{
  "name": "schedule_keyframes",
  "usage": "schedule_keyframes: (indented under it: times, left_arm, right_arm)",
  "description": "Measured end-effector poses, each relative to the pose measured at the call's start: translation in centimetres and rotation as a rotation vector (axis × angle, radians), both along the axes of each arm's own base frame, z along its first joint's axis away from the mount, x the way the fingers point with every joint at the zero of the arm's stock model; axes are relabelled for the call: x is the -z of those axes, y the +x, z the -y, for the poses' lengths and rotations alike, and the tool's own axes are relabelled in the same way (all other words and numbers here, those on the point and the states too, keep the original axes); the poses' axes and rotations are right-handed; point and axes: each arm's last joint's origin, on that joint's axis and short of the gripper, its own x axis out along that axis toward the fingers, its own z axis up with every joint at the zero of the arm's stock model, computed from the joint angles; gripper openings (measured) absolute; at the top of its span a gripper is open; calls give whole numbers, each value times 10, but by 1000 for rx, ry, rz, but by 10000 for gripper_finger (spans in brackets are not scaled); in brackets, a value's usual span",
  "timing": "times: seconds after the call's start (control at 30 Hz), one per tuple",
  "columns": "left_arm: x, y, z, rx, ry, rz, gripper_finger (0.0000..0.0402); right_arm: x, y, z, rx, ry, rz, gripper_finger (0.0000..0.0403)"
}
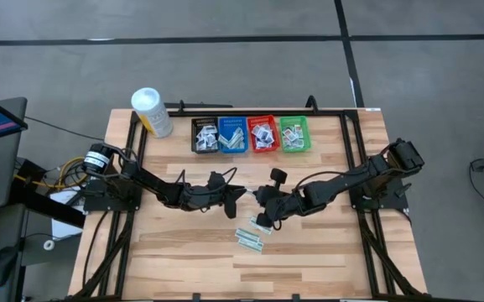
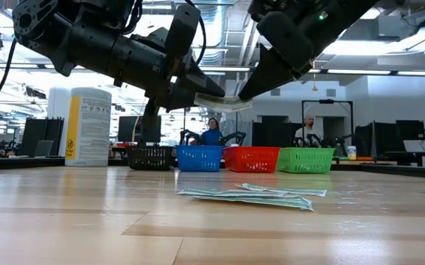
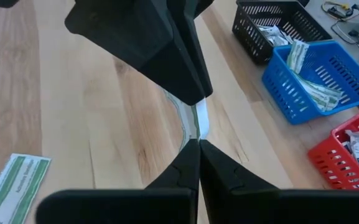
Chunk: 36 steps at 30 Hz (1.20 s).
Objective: Pick & Place First Aid Supplies
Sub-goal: Put the green pad into the blue bin
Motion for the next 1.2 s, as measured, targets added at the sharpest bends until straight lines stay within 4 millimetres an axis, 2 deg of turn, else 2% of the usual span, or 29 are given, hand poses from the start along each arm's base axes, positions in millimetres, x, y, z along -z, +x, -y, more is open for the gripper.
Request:
schedule_keyframes:
  times: [0.37, 0.67, 0.8, 1.1, 1.2]
  left_arm:
    - [0, 0, 0, 7, 17, -5, 8]
    - [0, 0, 0, 5, 19, -8, 6]
    - [1, 0, 0, -1, 21, -12, 8]
    - [1, 0, -1, -20, 47, -17, 8]
    - [1, 0, -3, -49, 78, -24, 8]
  right_arm:
    - [0, 0, 0, -1, 0, -1, 0]
    - [0, 0, 0, -4, 3, -4, 8]
    - [1, -1, 0, -6, 0, -18, 43]
    - [9, -7, 3, 6, -12, -75, 157]
    - [12, -10, 3, 12, 32, -107, 191]
